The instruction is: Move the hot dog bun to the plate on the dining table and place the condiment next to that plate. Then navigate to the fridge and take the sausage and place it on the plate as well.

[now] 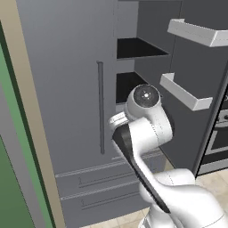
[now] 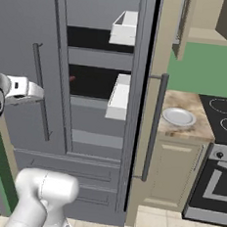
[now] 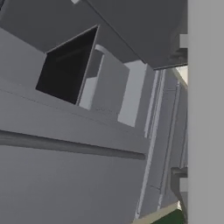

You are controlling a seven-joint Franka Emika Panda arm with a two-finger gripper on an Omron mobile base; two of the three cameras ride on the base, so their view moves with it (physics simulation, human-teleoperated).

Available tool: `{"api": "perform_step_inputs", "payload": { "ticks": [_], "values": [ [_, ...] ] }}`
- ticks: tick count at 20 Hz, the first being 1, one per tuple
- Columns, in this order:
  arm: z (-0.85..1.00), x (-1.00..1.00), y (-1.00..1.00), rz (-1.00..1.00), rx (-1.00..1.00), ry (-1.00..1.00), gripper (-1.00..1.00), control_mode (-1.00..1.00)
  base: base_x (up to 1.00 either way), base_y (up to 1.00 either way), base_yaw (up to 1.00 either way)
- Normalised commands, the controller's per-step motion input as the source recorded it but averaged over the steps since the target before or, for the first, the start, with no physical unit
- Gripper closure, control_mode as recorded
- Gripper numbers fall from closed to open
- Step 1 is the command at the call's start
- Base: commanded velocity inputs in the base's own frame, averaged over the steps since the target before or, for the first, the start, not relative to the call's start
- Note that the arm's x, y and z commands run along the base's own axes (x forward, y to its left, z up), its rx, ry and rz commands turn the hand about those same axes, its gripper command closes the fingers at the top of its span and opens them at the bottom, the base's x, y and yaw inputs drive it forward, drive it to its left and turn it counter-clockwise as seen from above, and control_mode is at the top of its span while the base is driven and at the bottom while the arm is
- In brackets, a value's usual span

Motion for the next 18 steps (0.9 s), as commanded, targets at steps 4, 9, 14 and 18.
{"api": "perform_step_inputs", "payload": {
  "ticks": [4, 9, 14, 18],
  "values": [
    [0.0, 0.28, 0.49, -0.24, 0.02, 0.0, -1.0, -1.0, 0.0, 0.0, 0.0],
    [0.0, 0.6, 0.14, -0.07, 0.12, 0.01, -1.0, -1.0, 0.0, 0.0, 0.0],
    [-0.09, 0.66, 0.02, 0.0, 0.18, 0.02, -1.0, -1.0, 0.0, 0.0, 0.0],
    [-0.35, 0.51, 0.03, 0.04, 0.17, -0.02, -1.0, -1.0, 0.0, 0.0, 0.0]
  ]
}}
